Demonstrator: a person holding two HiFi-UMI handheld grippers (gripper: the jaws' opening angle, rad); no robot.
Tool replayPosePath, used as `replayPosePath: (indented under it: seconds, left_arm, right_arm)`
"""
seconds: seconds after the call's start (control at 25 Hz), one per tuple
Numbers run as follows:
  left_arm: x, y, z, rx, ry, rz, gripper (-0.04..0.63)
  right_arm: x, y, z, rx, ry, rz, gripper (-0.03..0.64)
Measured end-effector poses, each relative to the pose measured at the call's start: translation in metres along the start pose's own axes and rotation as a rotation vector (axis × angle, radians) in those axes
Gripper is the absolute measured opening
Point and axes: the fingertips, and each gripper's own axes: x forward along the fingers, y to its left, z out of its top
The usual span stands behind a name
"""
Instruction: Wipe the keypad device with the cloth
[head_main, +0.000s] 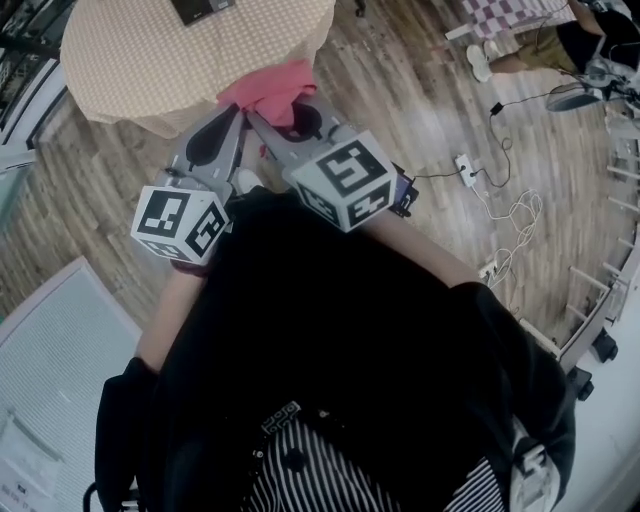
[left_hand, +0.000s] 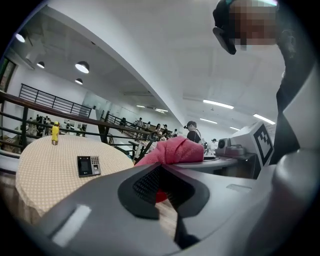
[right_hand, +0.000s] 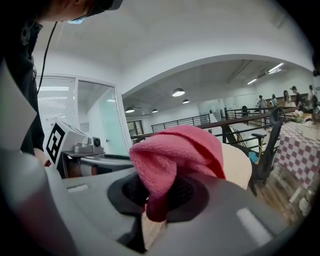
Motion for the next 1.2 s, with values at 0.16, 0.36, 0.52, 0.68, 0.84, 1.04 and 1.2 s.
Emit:
replayPosePath:
  seconds: [0.16, 0.36, 0.52, 0.68, 0.84, 1.04, 1.2]
  left_arm:
    - [0.002, 0.033, 0.007, 0.001, 0.012, -0.033, 0.005]
    - [-0.022, 0.084, 0.006, -0.008, 0.008, -0.051, 0.005]
    - [-0.03, 0.097, 0.005, -0.003, 0.004, -0.055, 0.005]
    - [-0.049, 0.122, 0.003, -0.021, -0.014, -0.041, 0.005]
    - [-0.056, 0.132, -0.004, -0.039, -0.011, -0.033, 0.005]
    - [-0.061, 0.136, -0.006, -0.061, -0.007, -0.01, 0.005]
    - [-0.063, 0.141, -0.01, -0.065, -0.009, 0.016, 0.005]
  right_arm:
    - [0.033, -0.001, 0.008, 0.011, 0.002, -0.034, 0.069]
    - [0.081, 0.028, 0.008, 0.017, -0.002, -0.046, 0.069]
    - [0.096, 0.033, 0.007, 0.008, 0.005, -0.045, 0.069]
    - [0.118, 0.055, 0.006, -0.019, 0.016, -0.03, 0.069]
    - [0.125, 0.066, -0.001, -0.052, 0.05, -0.021, 0.069]
    - [0.132, 0.069, -0.004, -0.063, 0.075, 0.002, 0.069]
    - [0.137, 0.071, -0.007, -0.069, 0.086, 0.035, 0.069]
